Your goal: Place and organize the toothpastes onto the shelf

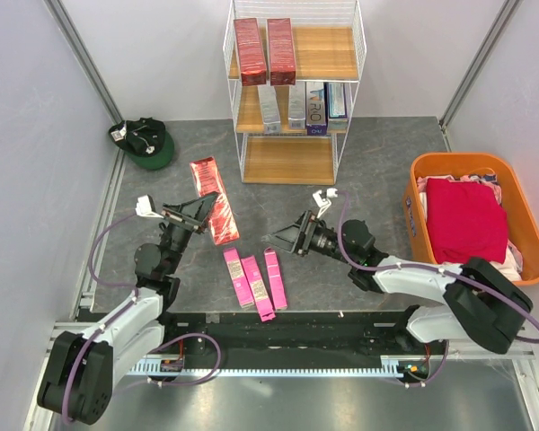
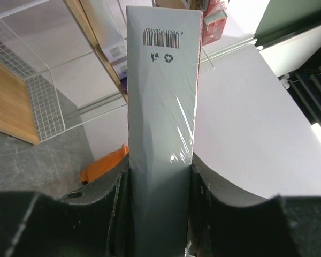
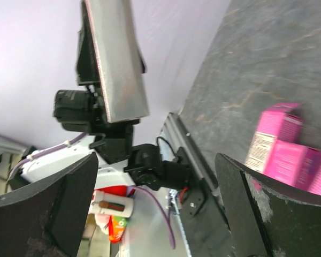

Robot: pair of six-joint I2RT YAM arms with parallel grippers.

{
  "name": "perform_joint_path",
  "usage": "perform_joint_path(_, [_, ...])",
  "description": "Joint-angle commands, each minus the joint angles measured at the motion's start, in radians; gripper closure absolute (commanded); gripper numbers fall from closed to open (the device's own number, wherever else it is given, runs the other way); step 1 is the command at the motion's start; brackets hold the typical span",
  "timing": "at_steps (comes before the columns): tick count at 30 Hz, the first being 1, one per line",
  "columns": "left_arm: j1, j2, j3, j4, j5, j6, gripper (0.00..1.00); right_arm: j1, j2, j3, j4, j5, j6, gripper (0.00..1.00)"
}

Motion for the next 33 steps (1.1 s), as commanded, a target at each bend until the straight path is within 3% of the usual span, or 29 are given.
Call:
perform_joint_path(1, [0.003,0.024,0.050,0.136,-0.015,-0.059,0.74,0.038,0.078,0.125,0.162,-0.037,0.018,0.02])
perform_joint_path(7, [0.003,0.047,0.102,0.127,0.054,-0.059,0.74,0.055,0.216,0.287,0.179,-0.128,-0.008,0.03])
perform_joint_path(13, [0.005,0.061,0.108,0.135,0.077,-0.077,0.74,0.061,0.319,0.409,0.079,-0.185,-0.064,0.09])
perform_joint_path(15, [0.008,0.059,0.101,0.144,0.072,-0.080,0.74,0.058,0.326,0.418,0.091,-0.188,-0.073,0.18])
perform_joint_path(19, [0.011,0.045,0.102,0.113,0.077,-0.073,0.74,0.058,0.318,0.469,-0.016,-0.208,-0.177,0.23])
perform_joint_path(26, [0.013,0.073,0.128,0.109,0.137,-0.070,0.71,0.045,0.346,0.522,-0.119,-0.301,-0.263,0.53])
perform_joint_path(29, [0.013,0.087,0.137,0.097,0.176,-0.064,0.56,0.041,0.356,0.564,-0.213,-0.344,-0.324,0.61])
perform_joint_path(30, [0.013,0.090,0.142,0.092,0.190,-0.059,0.48,0.038,0.361,0.575,-0.244,-0.358,-0.346,0.62])
perform_joint_path(31, [0.013,0.093,0.154,0.059,0.218,-0.050,0.32,0.033,0.363,0.597,-0.308,-0.378,-0.372,0.65])
perform_joint_path(33, [0.013,0.098,0.164,0.032,0.242,-0.039,0.28,0.021,0.361,0.624,-0.379,-0.405,-0.454,0.67])
